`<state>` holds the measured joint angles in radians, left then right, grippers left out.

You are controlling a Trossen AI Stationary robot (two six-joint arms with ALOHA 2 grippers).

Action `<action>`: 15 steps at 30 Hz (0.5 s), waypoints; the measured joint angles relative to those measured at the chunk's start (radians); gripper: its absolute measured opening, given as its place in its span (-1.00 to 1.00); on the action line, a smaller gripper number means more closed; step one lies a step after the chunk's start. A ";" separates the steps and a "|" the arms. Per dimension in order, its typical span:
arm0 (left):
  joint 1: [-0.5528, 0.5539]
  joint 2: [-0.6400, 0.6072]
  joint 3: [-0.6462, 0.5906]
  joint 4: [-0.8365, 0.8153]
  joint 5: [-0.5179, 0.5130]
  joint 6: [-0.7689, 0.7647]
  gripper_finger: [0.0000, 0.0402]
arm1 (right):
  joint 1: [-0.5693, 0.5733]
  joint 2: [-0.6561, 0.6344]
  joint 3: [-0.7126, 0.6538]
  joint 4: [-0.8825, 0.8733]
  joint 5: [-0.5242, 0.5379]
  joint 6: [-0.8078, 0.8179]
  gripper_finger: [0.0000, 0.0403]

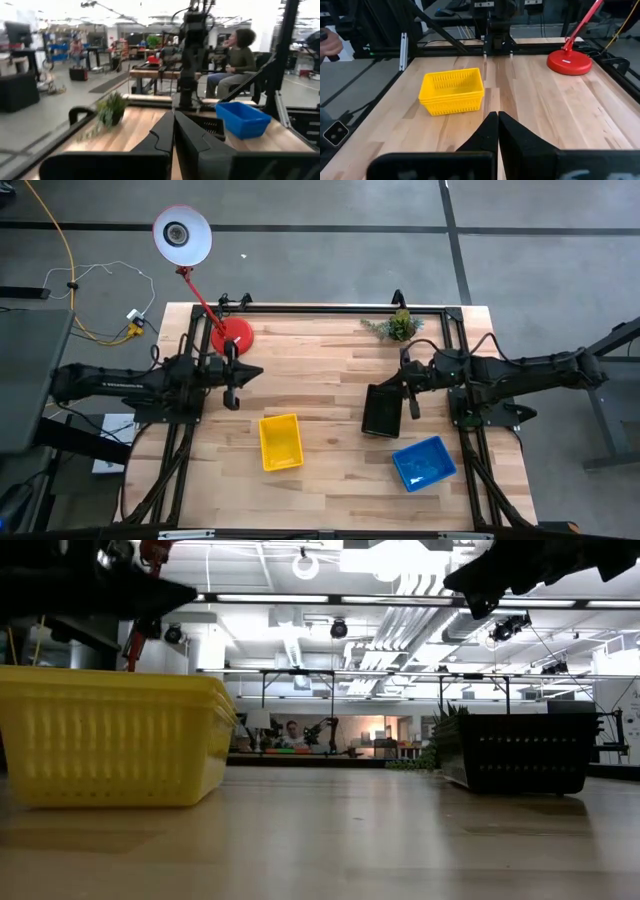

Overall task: Stack baskets by color
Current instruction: Return to Home Position

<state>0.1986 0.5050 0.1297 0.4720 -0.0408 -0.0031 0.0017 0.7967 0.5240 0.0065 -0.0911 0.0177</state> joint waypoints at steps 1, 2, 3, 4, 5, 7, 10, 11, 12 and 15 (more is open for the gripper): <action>0.001 -0.023 -0.028 0.000 -0.005 -0.008 -1.00 | -0.002 0.000 0.000 -0.005 -0.001 0.000 -1.00; 0.001 -0.050 -0.053 -0.002 -0.009 -0.010 -1.00 | -0.002 0.000 0.000 -0.009 -0.001 0.001 -1.00; 0.001 -0.080 -0.077 -0.003 -0.012 -0.009 -1.00 | -0.002 0.000 0.000 -0.017 -0.001 0.005 -1.00; 0.001 -0.111 -0.098 -0.005 -0.019 -0.010 -1.00 | -0.002 0.000 0.000 -0.025 -0.002 0.005 -1.00; 0.002 -0.143 -0.116 -0.008 -0.024 -0.010 -1.00 | -0.002 0.000 0.000 -0.030 -0.008 0.006 -1.00; 0.007 -0.212 -0.118 -0.091 -0.024 -0.012 -1.00 | -0.002 -0.005 0.000 -0.049 -0.022 0.008 -1.00; 0.011 -0.305 -0.115 -0.183 0.004 -0.021 -1.00 | -0.002 -0.028 0.000 -0.099 -0.027 0.032 -1.00; 0.011 -0.334 -0.114 -0.217 0.013 -0.021 -1.00 | -0.002 -0.042 0.000 -0.123 -0.026 0.035 -1.00; 0.010 -0.365 -0.114 -0.261 0.016 -0.025 -1.00 | -0.002 -0.057 0.000 -0.148 -0.023 0.039 -1.00; 0.010 -0.438 -0.114 -0.379 0.012 -0.047 -1.00 | -0.002 -0.124 0.000 -0.235 -0.002 0.053 -1.00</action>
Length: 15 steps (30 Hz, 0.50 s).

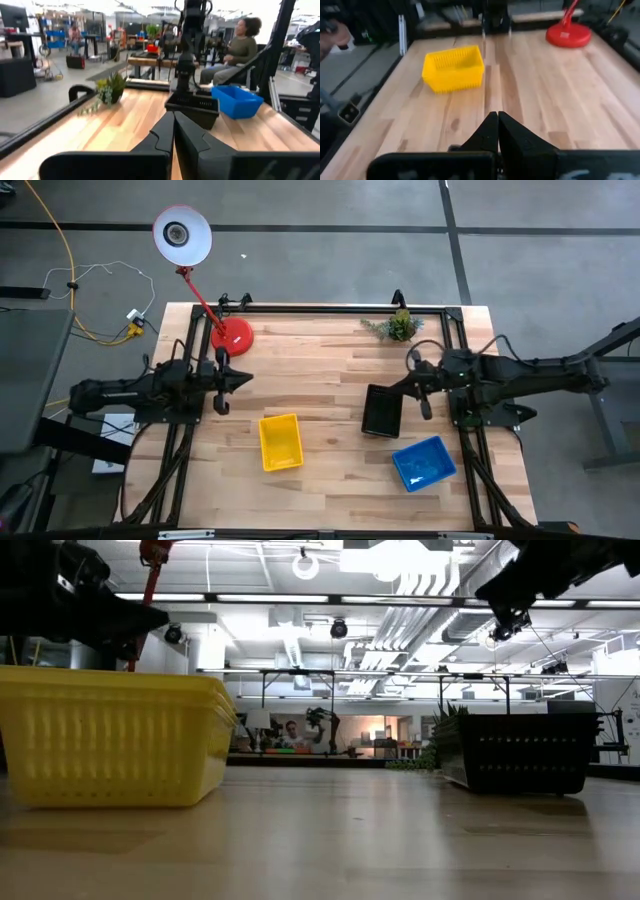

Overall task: Stack baskets by color
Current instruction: Return to Home Position

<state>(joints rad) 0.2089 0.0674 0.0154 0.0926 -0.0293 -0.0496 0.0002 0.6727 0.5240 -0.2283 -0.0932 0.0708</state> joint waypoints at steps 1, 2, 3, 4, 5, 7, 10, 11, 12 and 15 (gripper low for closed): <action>0.000 -0.022 0.000 -0.025 0.000 -0.001 -1.00 | 0.000 -0.026 -0.001 -0.012 0.008 0.000 -1.00; 0.000 -0.042 0.000 -0.035 0.000 -0.004 -1.00 | 0.000 -0.055 -0.011 -0.001 0.012 -0.001 -1.00; 0.000 -0.058 0.000 -0.037 -0.001 -0.004 -1.00 | 0.000 -0.090 -0.028 0.017 0.011 -0.006 -1.00; 0.000 -0.066 0.000 -0.034 -0.001 -0.008 -1.00 | 0.000 -0.125 -0.050 0.045 0.012 -0.012 -1.00; 0.000 -0.064 0.000 -0.026 -0.002 -0.009 -1.00 | 0.000 -0.163 -0.077 0.077 0.012 -0.018 -1.00; 0.000 -0.062 0.000 -0.002 -0.014 -0.008 -1.00 | -0.003 -0.244 -0.131 0.134 0.014 -0.031 -1.00; 0.000 -0.055 0.001 -0.002 -0.019 -0.004 -1.00 | -0.020 -0.360 -0.175 0.156 0.016 -0.045 -1.00; 0.000 -0.055 0.001 -0.003 -0.020 -0.002 -1.00 | -0.024 -0.394 -0.184 0.155 0.016 -0.045 -1.00; 0.000 -0.055 0.001 0.000 -0.019 -0.001 -1.00 | -0.028 -0.429 -0.193 0.155 0.017 -0.047 -1.00; 0.000 -0.055 0.001 0.000 -0.019 0.000 -1.00 | -0.033 -0.529 -0.230 0.155 0.024 -0.053 -1.00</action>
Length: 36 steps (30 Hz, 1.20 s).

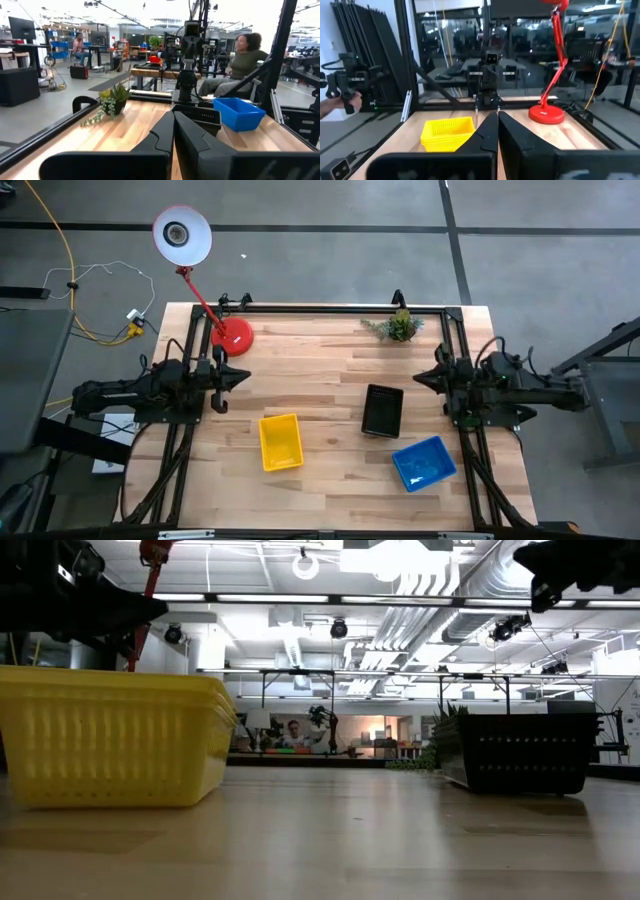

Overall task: Stack baskets by color
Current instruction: Return to Home Position

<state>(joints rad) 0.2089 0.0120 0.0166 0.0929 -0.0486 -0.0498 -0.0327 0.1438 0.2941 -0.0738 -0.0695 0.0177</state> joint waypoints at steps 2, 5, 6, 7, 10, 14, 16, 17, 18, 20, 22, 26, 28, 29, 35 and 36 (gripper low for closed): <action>0.000 0.000 0.000 0.001 0.000 0.000 -1.00 | 0.000 -0.062 -0.038 -0.001 0.008 0.000 -1.00; 0.000 0.000 0.000 0.001 0.000 0.000 -1.00 | 0.000 -0.138 -0.094 -0.003 0.013 0.001 -1.00; 0.000 0.000 0.000 0.001 0.000 0.000 -1.00 | 0.000 -0.142 -0.111 0.006 0.013 0.003 -1.00; 0.000 0.000 0.000 0.001 0.000 0.000 -1.00 | 0.000 -0.142 -0.128 0.017 0.012 0.003 -1.00; 0.000 0.000 0.000 0.000 0.000 0.000 -1.00 | 0.000 -0.131 -0.174 0.060 0.009 -0.006 -1.00; 0.000 0.001 0.000 0.001 -0.007 0.000 -1.00 | 0.000 -0.134 -0.265 0.176 -0.013 -0.021 -1.00; 0.000 0.001 0.000 0.001 -0.007 0.000 -1.00 | 0.001 -0.133 -0.284 0.203 -0.018 -0.033 -1.00; 0.000 0.001 0.000 0.001 -0.007 0.000 -1.00 | 0.001 -0.131 -0.284 0.194 -0.018 -0.041 -1.00; 0.000 0.001 0.000 0.001 -0.007 0.000 -1.00 | 0.002 -0.131 -0.284 0.188 -0.017 -0.050 -1.00; 0.000 0.001 0.000 0.001 -0.008 0.000 -1.00 | 0.002 -0.131 -0.284 0.187 -0.017 -0.077 -1.00; 0.000 0.000 0.000 -0.008 -0.008 0.000 -1.00 | 0.002 -0.131 -0.284 0.187 -0.015 -0.116 -1.00; 0.000 0.000 0.000 -0.031 -0.009 0.000 -1.00 | 0.002 -0.131 -0.284 0.131 -0.010 -0.123 -1.00; 0.000 0.000 0.000 -0.038 -0.011 0.000 -1.00 | 0.002 -0.130 -0.284 0.099 -0.009 -0.123 -1.00; 0.000 0.000 0.000 -0.038 -0.011 0.000 -1.00 | 0.002 -0.129 -0.284 0.100 -0.008 -0.123 -1.00; 0.000 0.004 -0.004 -0.078 -0.011 0.000 -1.00 | 0.002 -0.129 -0.284 0.099 -0.006 -0.123 -1.00; 0.000 0.005 -0.004 -0.078 -0.010 0.000 -1.00 | 0.002 -0.129 -0.284 0.099 -0.006 -0.123 -1.00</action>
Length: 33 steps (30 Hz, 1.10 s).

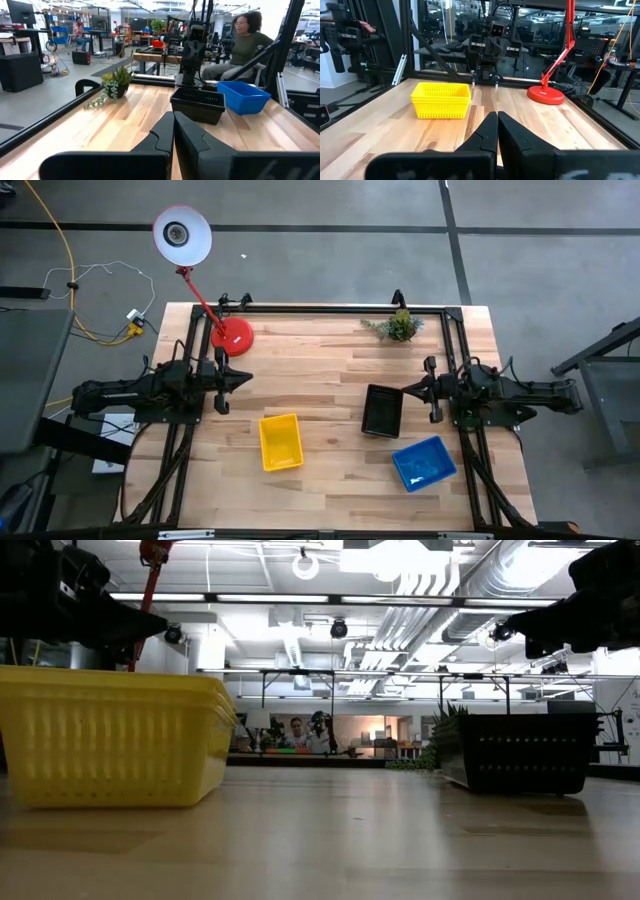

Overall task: Stack baskets by color
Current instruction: Return to Home Position

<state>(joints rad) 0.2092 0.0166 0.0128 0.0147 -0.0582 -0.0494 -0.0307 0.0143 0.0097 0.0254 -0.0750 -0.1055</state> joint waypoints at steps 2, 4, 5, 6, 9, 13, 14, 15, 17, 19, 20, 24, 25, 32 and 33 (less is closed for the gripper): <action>0.000 0.001 0.000 0.001 0.001 0.000 -1.00 | 0.000 0.000 0.000 0.000 0.000 0.000 -1.00; -0.006 -0.008 0.000 0.000 0.002 0.000 -1.00 | 0.000 0.000 0.000 0.000 0.000 0.000 -1.00; -0.009 -0.013 0.000 0.002 0.002 0.000 -1.00 | 0.000 0.000 0.000 0.000 0.000 0.000 -1.00; -0.013 -0.014 0.000 0.004 0.002 0.000 -1.00 | 0.000 0.000 0.000 0.000 0.000 0.000 -1.00; -0.024 -0.013 0.000 0.001 0.002 0.000 -1.00 | 0.000 -0.004 0.000 0.000 0.000 0.000 -1.00; -0.035 -0.013 0.000 0.002 0.002 0.000 -1.00 | 0.000 -0.013 0.000 0.000 0.001 0.000 -1.00; -0.035 -0.013 0.000 0.002 0.002 0.000 -1.00 | 0.000 -0.013 0.000 0.000 0.001 0.000 -1.00; -0.035 -0.013 0.000 0.002 0.002 0.000 -1.00 | 0.001 -0.013 0.000 0.000 0.000 0.000 -1.00; -0.034 -0.013 0.000 0.002 0.002 0.000 -1.00 | 0.001 -0.013 0.000 0.000 0.001 0.000 -1.00; -0.034 -0.013 0.000 0.002 0.002 0.000 -1.00 | 0.001 -0.014 0.000 0.000 0.001 0.000 -1.00; -0.034 -0.013 0.000 0.002 0.002 0.000 -1.00 | 0.001 -0.014 0.000 0.000 0.001 0.000 -1.00; -0.034 -0.013 0.000 0.002 0.002 0.000 -1.00 | 0.001 -0.014 -0.001 0.000 0.001 0.000 -1.00; -0.034 -0.013 0.000 0.002 0.002 0.000 -1.00 | 0.001 -0.014 -0.001 0.000 0.001 0.000 -1.00; -0.034 -0.013 0.000 0.002 0.002 0.000 -1.00 | 0.001 -0.010 -0.001 0.000 0.001 0.000 -1.00; -0.034 -0.013 0.000 0.002 0.002 0.000 -1.00 | 0.001 -0.008 -0.001 0.000 0.001 0.000 -1.00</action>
<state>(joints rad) 0.1753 0.0036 0.0124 0.0166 -0.0559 -0.0494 -0.0299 0.0063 0.0090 0.0258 -0.0738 -0.1051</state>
